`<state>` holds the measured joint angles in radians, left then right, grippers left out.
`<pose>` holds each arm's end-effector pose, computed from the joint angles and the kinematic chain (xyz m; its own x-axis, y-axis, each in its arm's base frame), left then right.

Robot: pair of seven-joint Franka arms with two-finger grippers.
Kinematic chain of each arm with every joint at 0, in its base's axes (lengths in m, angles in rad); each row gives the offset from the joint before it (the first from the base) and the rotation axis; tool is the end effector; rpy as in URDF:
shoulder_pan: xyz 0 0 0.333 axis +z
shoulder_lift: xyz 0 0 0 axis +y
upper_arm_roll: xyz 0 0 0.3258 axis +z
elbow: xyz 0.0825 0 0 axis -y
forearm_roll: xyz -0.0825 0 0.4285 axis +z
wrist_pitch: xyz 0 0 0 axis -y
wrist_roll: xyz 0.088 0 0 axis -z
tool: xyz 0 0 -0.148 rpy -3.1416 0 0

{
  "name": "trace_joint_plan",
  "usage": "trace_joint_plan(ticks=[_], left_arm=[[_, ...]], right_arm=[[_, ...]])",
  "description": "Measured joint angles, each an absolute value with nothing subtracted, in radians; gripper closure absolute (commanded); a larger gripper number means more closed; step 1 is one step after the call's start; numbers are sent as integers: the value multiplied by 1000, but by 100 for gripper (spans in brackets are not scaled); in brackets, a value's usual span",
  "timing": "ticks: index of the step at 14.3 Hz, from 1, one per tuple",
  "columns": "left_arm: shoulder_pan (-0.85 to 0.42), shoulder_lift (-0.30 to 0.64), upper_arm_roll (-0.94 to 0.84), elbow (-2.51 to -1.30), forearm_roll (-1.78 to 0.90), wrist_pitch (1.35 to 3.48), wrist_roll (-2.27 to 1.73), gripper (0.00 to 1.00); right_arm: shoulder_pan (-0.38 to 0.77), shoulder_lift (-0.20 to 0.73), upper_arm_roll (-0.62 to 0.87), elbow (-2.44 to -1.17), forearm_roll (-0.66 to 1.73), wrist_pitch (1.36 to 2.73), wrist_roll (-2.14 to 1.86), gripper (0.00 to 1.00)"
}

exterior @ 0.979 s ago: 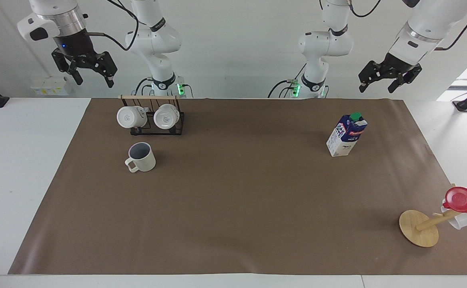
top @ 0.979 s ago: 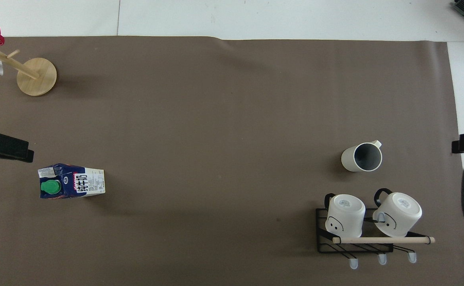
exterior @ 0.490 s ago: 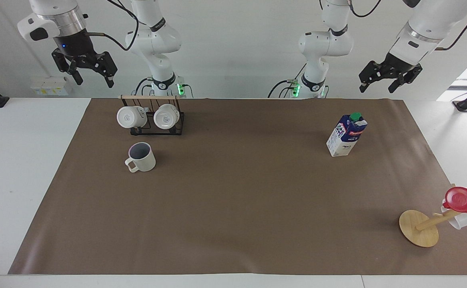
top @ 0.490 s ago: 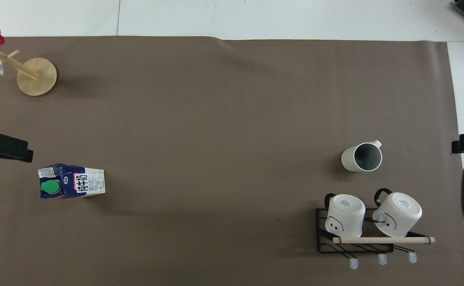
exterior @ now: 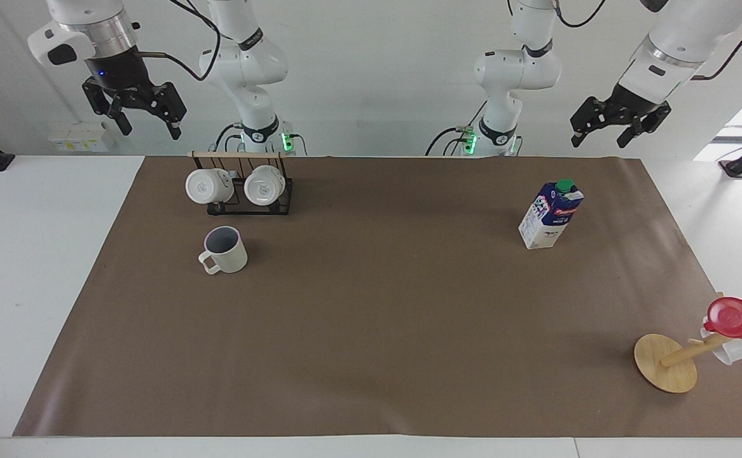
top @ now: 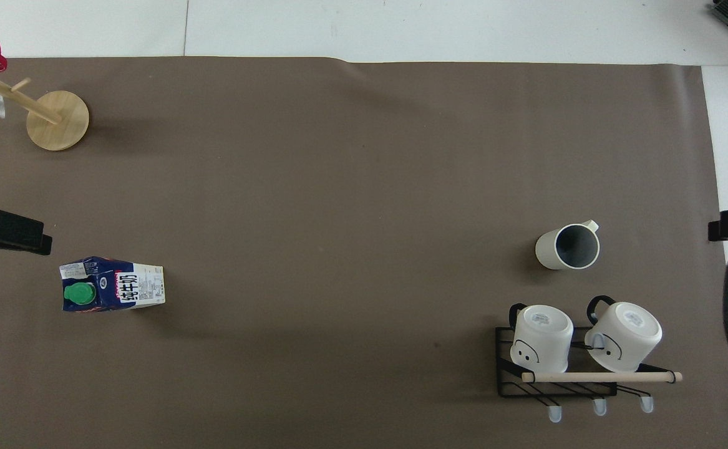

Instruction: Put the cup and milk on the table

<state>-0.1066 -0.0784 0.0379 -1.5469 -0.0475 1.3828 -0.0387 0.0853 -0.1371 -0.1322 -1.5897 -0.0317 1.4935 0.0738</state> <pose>0.5478 -0.0446 0.6353 0.9954 -0.0390 -0.0873 -0.0350 -0.9983 0.0469 0.5463 -0.0357 0.6545 0.9917 -0.1223 0.0406 -0.1228 -0.9924 0.0105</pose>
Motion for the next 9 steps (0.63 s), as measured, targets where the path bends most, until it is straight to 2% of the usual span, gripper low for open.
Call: trace_joint_plan(ticks=[9], left_arm=[[-107,-78,38,-1547,-47,1383,-39,0]], right_arm=[[85,-149,-132,-1608,-32,1493,74,0]])
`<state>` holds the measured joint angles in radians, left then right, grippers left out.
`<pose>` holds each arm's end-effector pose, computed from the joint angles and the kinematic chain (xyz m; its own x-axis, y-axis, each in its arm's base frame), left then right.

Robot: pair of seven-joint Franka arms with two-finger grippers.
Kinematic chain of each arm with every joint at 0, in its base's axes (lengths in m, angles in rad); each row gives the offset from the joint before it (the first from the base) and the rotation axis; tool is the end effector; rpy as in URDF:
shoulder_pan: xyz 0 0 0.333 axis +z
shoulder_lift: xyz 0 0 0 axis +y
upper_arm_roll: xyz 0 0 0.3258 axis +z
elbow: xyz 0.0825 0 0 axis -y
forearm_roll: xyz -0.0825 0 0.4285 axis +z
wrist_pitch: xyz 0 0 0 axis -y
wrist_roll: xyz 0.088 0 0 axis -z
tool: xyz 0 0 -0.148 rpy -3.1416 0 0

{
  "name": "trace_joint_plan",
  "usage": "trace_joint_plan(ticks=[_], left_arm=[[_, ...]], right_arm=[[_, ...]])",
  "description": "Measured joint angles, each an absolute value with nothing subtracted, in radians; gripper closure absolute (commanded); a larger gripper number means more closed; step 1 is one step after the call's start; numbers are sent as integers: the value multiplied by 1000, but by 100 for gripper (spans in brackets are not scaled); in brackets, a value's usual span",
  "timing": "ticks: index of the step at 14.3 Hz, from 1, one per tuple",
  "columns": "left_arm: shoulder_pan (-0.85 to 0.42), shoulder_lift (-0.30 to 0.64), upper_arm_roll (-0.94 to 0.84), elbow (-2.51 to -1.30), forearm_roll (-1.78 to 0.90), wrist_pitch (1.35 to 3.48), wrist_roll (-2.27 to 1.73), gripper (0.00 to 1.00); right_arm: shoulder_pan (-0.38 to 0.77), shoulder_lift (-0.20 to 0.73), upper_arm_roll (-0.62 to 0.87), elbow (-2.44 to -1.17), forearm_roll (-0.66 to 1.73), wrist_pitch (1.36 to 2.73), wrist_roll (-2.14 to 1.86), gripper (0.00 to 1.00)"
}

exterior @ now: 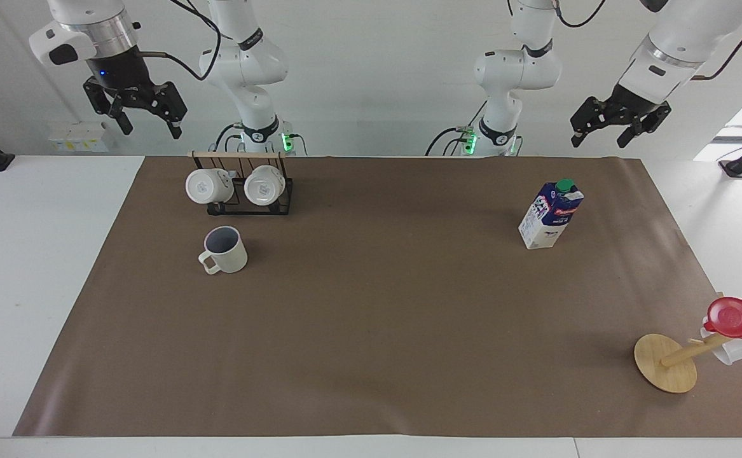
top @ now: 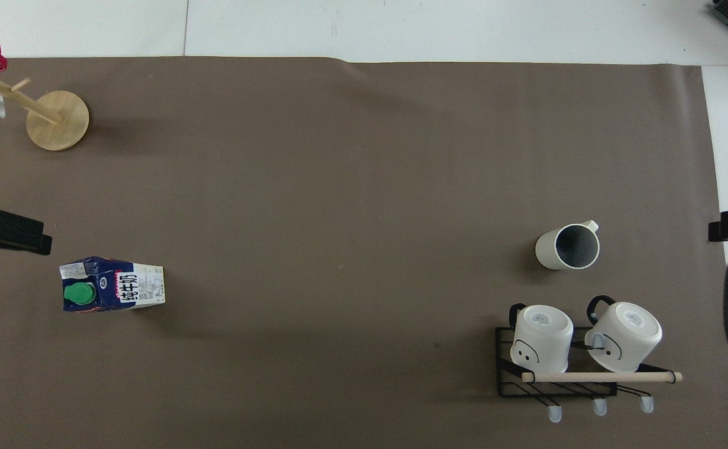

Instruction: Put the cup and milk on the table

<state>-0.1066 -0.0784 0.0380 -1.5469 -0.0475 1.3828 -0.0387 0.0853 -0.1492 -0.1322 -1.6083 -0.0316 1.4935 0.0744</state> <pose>0.5478 -0.0445 0.6353 0.9954 -0.0389 -0.0873 -0.0349 -0.9983 0.0469 0.5422 -0.0358 0.6515 0.9919 -0.1226 0.0339 -0.1230 -0.9924 0.0093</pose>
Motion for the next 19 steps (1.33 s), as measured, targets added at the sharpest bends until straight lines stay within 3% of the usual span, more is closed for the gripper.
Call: trace_joint_plan(ticks=[5,11,19], left_arm=[[-107,-78,38,-1547,-47,1383,-39,0],[-107,-78,38,-1547,-47,1383,-39,0],[-107,-78,38,-1547,-47,1383,-39,0]], right_arm=[[86,-153,-131,-1675,-31,1502,75,0],[106,-141,-129,-1818,-30,1670,83,0],[208,35,-127,-1899,-30,1915,208,0]])
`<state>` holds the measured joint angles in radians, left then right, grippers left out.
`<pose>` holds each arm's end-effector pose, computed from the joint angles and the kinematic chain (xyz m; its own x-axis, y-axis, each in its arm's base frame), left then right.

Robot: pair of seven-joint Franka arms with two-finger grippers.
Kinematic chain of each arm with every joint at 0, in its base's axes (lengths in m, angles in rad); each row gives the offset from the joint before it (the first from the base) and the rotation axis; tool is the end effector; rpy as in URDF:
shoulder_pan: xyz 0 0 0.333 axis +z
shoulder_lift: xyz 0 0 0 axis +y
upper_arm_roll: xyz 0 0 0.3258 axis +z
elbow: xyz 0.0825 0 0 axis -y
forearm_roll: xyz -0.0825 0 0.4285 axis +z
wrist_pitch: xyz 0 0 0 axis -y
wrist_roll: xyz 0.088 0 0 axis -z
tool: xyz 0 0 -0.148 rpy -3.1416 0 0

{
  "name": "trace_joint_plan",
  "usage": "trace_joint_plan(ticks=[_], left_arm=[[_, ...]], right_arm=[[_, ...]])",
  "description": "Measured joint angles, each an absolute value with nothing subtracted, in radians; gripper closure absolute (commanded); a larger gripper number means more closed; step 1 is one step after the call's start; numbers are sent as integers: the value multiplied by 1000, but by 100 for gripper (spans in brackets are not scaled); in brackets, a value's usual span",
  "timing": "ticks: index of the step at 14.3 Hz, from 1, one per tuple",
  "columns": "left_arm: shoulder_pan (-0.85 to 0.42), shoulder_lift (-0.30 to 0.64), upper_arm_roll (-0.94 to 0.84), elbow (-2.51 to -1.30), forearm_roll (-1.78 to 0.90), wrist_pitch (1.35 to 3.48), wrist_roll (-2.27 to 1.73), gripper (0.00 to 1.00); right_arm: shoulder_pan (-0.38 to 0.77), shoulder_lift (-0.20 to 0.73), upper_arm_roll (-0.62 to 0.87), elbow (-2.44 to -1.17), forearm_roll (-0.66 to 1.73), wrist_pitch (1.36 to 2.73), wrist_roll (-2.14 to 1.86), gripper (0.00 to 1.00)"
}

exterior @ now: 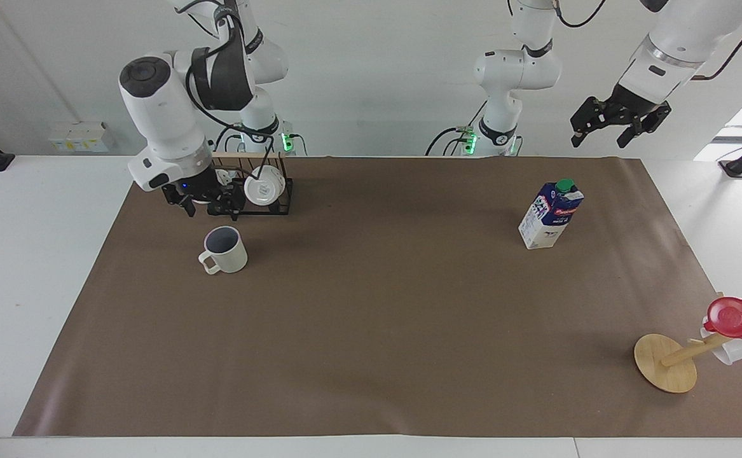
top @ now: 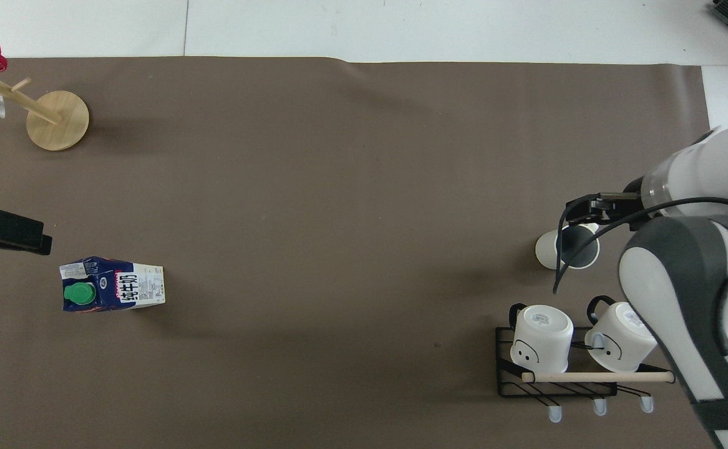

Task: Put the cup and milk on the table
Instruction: 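Reach the right gripper down to the black mug, then grasp the black mug with the right gripper and lift it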

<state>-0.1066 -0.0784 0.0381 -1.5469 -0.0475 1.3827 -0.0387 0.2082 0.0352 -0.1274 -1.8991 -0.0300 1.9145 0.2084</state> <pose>0.5478 -0.0444 0.6353 0.9954 -0.0388 -0.0874 -0.0348 -0.9983 0.0469 0.6070 0.0463 0.4310 0.9930 -0.1171 -0.0125 -0.1166 -0.9925 0.0359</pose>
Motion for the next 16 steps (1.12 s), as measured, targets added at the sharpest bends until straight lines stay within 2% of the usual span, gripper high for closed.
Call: trace_joint_plan(ticks=[3,8,16], left_arm=[[-107,-78,38,-1547,-47,1383,-39,0],[-107,-78,38,-1547,-47,1383,-39,0],[-107,-78,38,-1547,-47,1383,-39,0]], right_arm=[[240,72,-127,-1962,-30,2023,242,0],[239,74,-137,-2093,-32,2146,242,0],[231,118,-138,-2159,-33,2264,239,0]])
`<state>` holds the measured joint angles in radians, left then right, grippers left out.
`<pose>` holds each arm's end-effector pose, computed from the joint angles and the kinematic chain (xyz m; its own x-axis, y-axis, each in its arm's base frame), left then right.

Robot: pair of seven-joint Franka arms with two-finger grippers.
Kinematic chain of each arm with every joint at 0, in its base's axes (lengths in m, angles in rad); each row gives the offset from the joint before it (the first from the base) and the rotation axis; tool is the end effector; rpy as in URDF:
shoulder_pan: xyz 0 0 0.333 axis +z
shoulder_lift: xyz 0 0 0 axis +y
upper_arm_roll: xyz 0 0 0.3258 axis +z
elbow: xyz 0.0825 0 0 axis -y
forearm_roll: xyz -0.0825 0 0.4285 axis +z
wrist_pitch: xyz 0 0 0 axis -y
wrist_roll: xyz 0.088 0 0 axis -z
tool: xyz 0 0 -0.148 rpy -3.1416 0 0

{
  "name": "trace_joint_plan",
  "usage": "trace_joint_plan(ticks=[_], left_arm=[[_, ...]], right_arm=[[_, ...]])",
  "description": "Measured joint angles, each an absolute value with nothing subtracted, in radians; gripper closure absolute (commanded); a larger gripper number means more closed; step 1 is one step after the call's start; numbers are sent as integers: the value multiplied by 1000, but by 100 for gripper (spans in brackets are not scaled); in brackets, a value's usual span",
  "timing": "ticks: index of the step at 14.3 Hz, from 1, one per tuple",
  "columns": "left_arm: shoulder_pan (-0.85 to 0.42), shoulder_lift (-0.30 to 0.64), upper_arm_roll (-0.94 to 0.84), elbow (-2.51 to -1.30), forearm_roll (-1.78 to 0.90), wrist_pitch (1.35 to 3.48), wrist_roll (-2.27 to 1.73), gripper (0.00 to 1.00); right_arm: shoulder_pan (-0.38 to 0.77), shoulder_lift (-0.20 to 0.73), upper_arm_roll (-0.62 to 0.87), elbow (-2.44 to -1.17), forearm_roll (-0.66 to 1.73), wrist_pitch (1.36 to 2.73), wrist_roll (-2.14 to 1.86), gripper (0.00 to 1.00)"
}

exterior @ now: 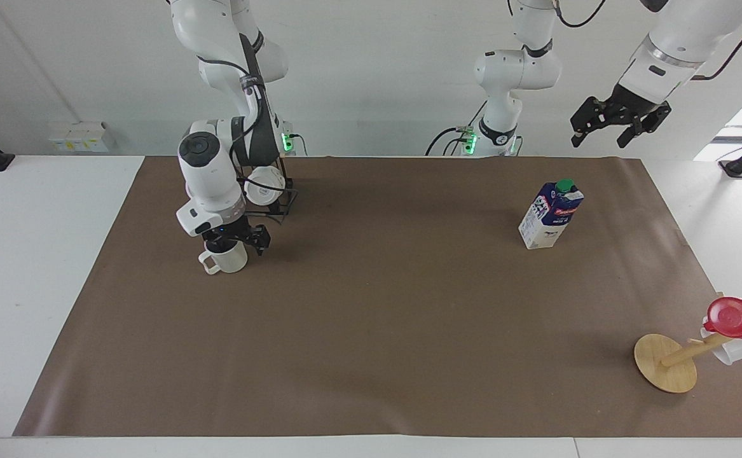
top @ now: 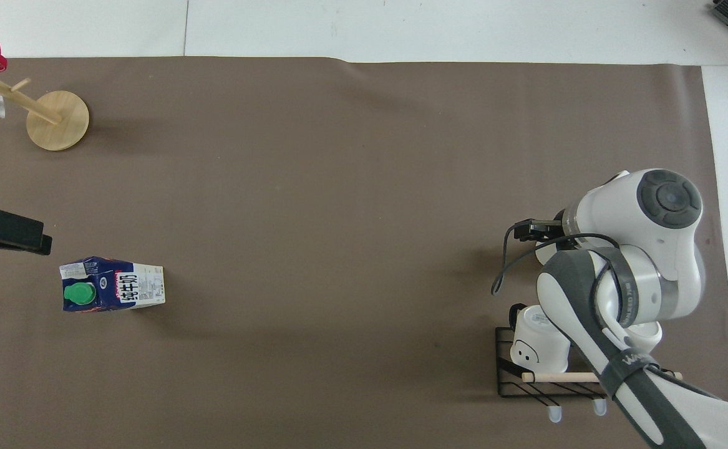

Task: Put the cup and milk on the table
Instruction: 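Grasp the black mug with the right gripper and lift it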

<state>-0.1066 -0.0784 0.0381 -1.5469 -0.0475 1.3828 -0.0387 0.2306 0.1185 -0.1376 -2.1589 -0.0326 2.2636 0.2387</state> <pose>0.5478 -0.0444 0.6353 0.9954 -0.0388 -0.0873 -0.0348 -0.9983 0.0469 0.5836 0.0523 0.2828 0.9923 -0.1236 -0.0032 -0.1234 -0.9914 0.0430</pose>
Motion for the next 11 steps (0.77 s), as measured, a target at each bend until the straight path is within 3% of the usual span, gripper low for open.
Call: trace_joint_plan(ticks=[5,6,11], left_arm=[[-107,-78,38,-1547,-47,1379,-39,0],[-107,-78,38,-1547,-47,1370,-39,0],[-107,-78,38,-1547,-47,1354,-39,0]], right_arm=[[223,119,-138,-2166,-33,2277,233,94],[222,119,-138,-2167,-33,2278,233,100],[198,119,-139,-2168,-31,2280,233,100]])
